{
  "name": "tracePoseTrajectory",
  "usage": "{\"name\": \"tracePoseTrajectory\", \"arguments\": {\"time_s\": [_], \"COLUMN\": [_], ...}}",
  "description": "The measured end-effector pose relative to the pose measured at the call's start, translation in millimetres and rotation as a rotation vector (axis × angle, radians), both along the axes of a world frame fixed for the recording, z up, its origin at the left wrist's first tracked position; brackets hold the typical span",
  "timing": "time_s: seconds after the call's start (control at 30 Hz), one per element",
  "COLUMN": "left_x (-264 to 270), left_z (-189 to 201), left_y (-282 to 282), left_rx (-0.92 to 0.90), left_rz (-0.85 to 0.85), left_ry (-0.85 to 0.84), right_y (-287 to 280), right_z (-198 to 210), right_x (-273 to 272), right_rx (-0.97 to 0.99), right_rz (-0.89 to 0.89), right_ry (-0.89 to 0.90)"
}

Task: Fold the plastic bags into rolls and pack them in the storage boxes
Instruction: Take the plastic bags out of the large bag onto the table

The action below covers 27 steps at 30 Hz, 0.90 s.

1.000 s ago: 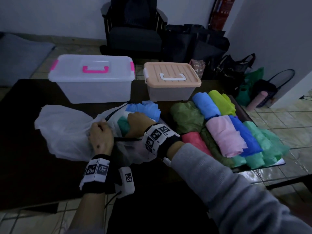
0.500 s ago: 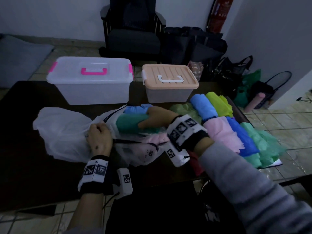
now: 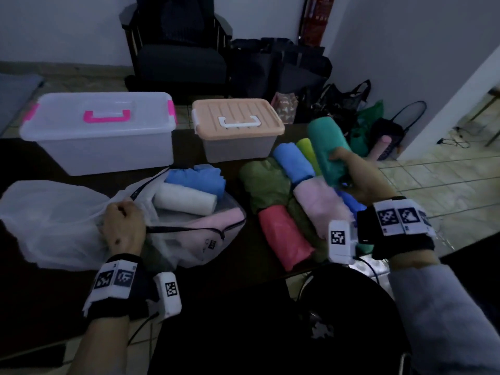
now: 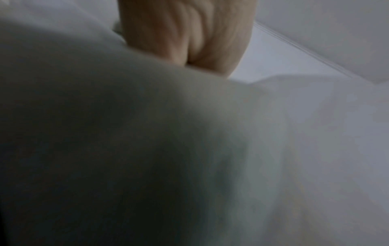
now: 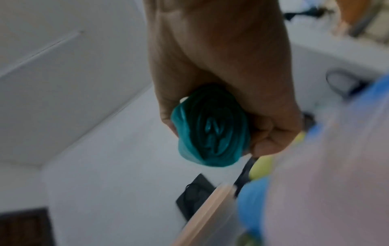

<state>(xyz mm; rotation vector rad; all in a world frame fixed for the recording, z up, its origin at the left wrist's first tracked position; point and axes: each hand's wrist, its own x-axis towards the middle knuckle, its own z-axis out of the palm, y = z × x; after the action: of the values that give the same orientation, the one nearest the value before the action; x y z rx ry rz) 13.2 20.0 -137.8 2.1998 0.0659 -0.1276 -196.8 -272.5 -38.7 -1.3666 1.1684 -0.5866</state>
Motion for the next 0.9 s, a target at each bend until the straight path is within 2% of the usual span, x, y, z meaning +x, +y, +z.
{"name": "tracePoseTrajectory", "arguments": {"time_s": [0.13, 0.23, 0.3, 0.57, 0.67, 0.8, 0.9], "left_x": [-0.4, -1.7, -2.6, -11.3, -7.8, -8.0, -9.7], "left_z": [0.5, 1.8, 2.8, 15.5, 9.6, 6.9, 7.2], "left_y": [-0.2, -0.1, -0.4, -3.2, -1.0, -0.4, 1.3], "left_rx": [0.014, 0.009, 0.0, 0.038, 0.037, 0.007, -0.028], "left_rz": [-0.018, -0.027, -0.026, -0.056, -0.059, -0.046, -0.024], "left_ry": [-0.01, 0.009, 0.016, -0.015, -0.017, -0.014, -0.012], "right_y": [-33.6, -44.9, -46.1, -51.5, -50.6, -43.4, -27.6], "right_z": [-16.0, -32.5, -40.8, -50.9, -50.3, -44.4, -33.1], "right_x": [-47.0, -72.7, -81.9, -81.2, -77.8, -69.5, -51.9], "right_rx": [-0.25, -0.338, -0.333, -0.294, -0.291, -0.444, -0.673], "right_rz": [-0.195, -0.135, -0.093, 0.053, 0.043, -0.08, -0.117], "right_ry": [0.25, 0.512, 0.612, 0.821, 0.907, 0.959, 0.791]}}
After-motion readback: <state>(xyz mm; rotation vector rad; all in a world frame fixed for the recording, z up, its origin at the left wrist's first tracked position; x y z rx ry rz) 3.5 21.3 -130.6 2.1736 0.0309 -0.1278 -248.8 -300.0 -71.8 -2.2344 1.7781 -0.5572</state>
